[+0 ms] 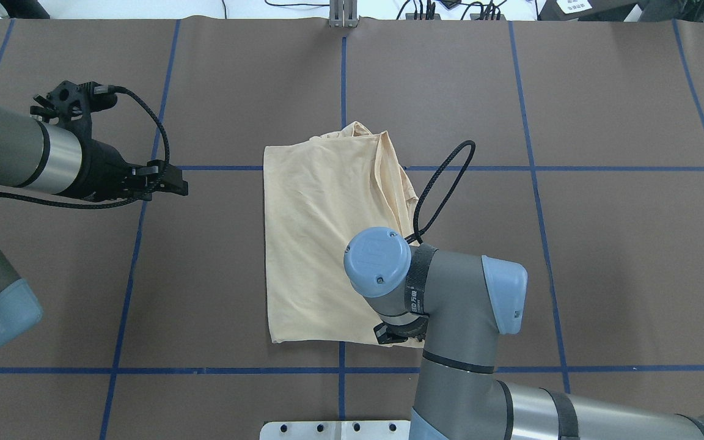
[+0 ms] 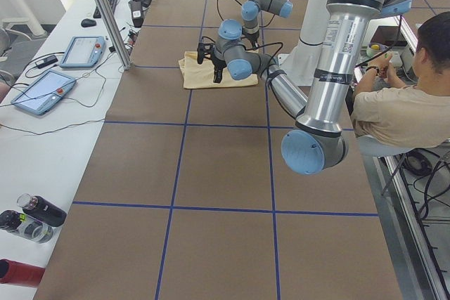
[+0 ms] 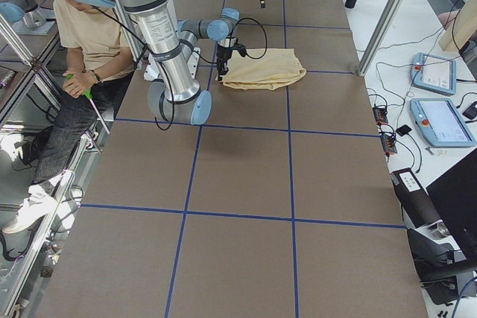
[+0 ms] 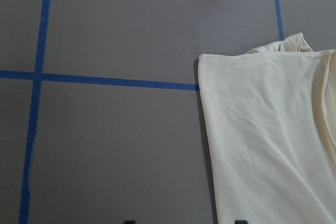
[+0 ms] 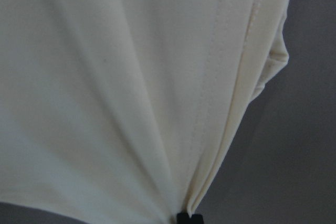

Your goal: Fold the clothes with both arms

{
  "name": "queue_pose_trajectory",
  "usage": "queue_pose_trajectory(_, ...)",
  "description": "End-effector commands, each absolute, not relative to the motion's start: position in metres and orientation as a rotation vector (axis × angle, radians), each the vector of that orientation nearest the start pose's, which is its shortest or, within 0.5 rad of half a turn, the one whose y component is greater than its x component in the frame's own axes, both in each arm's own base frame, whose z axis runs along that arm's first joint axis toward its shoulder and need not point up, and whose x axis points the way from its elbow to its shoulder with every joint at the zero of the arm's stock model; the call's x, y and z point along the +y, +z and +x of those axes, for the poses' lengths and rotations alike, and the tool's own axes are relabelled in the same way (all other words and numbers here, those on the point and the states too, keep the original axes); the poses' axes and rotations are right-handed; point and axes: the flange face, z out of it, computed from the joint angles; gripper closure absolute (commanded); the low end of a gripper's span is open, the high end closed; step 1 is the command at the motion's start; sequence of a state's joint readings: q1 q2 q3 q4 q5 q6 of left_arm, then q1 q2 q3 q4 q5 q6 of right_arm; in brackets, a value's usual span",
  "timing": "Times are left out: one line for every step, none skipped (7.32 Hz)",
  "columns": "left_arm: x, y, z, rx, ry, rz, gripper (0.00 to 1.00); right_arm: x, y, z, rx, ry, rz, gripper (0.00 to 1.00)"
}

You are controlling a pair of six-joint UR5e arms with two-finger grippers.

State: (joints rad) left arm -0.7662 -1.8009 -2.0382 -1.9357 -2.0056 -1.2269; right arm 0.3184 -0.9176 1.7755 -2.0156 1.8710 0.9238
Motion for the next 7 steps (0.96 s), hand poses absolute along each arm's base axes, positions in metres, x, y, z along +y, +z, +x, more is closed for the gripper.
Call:
queue_pose_trajectory(-0.431, 0.280, 0.315, 1.094, -0.160, 0.220, 0.29, -0.328, 0.250, -0.570, -0.526, -0.316, -0.063, 0.57)
queue_pose_trajectory(-0.431, 0.280, 0.315, 1.094, -0.160, 0.220, 0.29, -0.337, 0.249, -0.564, -0.529, -0.290, -0.064, 0.32)
queue_pose_trajectory(-0.431, 0.280, 0.315, 1.094, -0.160, 0.220, 0.29, -0.339, 0.249, -0.563, -0.527, -0.189, -0.088, 0.26)
queue_pose_trajectory(-0.430, 0.278, 0.315, 1.097, -0.161, 0.221, 0.29, -0.338, 0.243, -0.562, -0.561, 0.030, -0.129, 0.22)
queue_pose_trajectory(-0.431, 0.278, 0.315, 1.097, -0.161, 0.221, 0.29, -0.337, 0.255, -0.561, -0.638, 0.250, -0.175, 0.22)
queue_pose_trajectory(-0.431, 0.277, 0.315, 1.098, -0.160, 0.222, 0.29, -0.334, 0.267, -0.557, -0.708, 0.410, -0.218, 0.22)
queue_pose_trajectory(-0.431, 0.277, 0.315, 1.099, -0.160, 0.223, 0.29, -0.332, 0.262, -0.554, -0.721, 0.600, -0.286, 0.23)
